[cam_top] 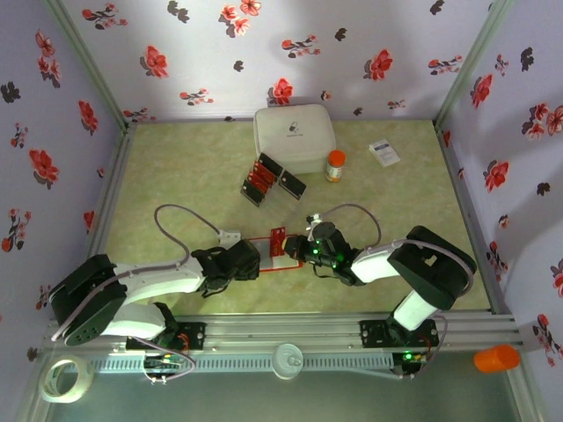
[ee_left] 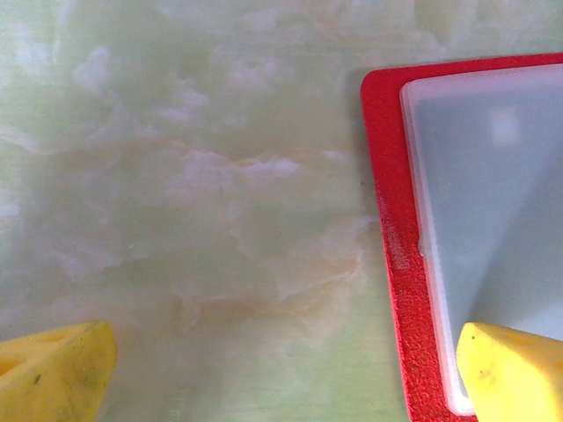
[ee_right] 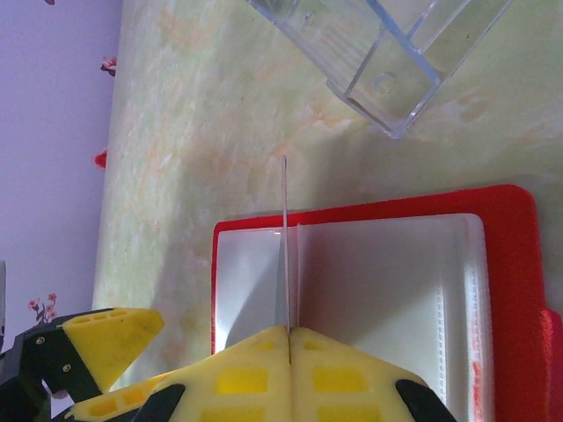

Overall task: Put the credit cards into the card holder
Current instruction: Insert the credit card into the card slot.

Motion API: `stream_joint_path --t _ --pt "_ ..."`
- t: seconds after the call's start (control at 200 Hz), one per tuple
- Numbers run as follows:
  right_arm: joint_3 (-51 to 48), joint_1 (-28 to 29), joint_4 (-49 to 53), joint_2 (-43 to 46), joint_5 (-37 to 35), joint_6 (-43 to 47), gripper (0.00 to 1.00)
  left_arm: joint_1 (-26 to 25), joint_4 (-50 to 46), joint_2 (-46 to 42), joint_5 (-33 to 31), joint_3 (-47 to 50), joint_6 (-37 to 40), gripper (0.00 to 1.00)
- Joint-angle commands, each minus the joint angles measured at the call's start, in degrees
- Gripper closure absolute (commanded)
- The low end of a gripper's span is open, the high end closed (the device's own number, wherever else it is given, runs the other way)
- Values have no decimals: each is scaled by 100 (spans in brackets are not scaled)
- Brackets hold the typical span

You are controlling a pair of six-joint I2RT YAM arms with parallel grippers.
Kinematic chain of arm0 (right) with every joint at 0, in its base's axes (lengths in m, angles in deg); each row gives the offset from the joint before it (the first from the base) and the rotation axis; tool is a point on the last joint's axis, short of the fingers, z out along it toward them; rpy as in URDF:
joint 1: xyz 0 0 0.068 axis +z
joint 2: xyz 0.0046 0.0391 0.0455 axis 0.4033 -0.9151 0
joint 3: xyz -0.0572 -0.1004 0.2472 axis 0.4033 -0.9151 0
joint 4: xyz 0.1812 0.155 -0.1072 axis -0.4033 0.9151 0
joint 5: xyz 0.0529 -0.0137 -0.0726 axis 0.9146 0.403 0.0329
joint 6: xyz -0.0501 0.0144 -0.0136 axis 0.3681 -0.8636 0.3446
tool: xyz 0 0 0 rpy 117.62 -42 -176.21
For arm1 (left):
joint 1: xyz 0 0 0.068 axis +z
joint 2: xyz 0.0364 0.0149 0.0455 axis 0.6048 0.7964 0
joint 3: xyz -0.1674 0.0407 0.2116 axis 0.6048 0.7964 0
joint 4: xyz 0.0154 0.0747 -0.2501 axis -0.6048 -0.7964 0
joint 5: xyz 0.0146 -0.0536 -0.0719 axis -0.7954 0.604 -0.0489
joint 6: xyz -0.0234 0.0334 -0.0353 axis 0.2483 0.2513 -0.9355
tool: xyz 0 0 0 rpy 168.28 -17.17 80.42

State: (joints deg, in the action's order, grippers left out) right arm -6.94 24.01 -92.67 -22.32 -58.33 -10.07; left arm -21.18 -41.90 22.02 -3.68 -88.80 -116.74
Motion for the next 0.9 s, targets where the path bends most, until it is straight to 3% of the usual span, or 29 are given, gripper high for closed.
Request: stream_joint_path --t 0.0,0.895 --pt "0 80 -35 -71 147 -47 100 -41 -153 -13 -219 -137 81 0" --pt "-139 169 -125 -1 128 -42 100 72 -140 122 -289 -325 211 0"
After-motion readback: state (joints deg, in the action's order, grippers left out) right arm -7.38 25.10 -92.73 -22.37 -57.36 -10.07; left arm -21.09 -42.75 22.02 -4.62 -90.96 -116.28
